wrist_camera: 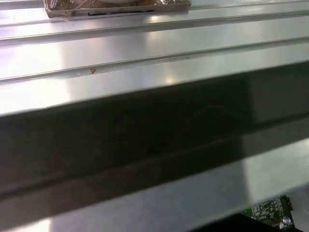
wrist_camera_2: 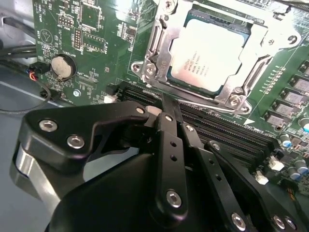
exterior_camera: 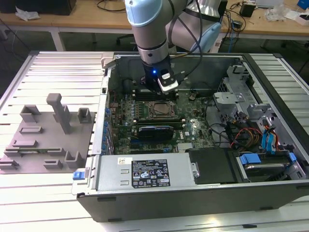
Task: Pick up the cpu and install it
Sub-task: 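Install the first cpu locking lever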
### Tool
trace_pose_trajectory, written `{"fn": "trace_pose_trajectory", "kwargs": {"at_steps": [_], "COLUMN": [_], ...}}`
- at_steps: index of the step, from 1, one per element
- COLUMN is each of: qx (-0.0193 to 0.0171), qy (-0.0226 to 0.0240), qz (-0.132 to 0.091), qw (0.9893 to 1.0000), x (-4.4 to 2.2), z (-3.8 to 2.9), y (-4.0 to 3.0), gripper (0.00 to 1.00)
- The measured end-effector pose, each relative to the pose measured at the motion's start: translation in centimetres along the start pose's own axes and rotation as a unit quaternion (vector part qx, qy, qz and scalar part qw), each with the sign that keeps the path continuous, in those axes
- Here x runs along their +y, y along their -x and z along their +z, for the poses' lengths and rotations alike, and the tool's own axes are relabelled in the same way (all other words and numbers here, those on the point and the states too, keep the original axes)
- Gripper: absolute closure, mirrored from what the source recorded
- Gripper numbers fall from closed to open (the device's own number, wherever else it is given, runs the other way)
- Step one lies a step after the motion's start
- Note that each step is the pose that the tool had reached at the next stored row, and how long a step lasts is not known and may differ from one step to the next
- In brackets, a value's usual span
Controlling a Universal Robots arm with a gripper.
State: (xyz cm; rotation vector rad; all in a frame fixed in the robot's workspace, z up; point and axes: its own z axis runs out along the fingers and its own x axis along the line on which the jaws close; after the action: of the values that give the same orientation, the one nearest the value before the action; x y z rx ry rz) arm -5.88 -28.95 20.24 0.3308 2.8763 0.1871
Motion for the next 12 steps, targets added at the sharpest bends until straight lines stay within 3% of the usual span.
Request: {"fn": "trace_pose_trajectory", "kwargs": {"at_steps": [4,12], "qx": [-0.0066,-0.0143], "qy": [0.0018,0.0062], "qz": [-0.001,-0.001], "qw": [1.0000,0.9999], "x": [-0.11,-0.26], "z": [-0.03,0.00], "y": [-0.45,-1.07], "gripper": [0.89,0.89]}}
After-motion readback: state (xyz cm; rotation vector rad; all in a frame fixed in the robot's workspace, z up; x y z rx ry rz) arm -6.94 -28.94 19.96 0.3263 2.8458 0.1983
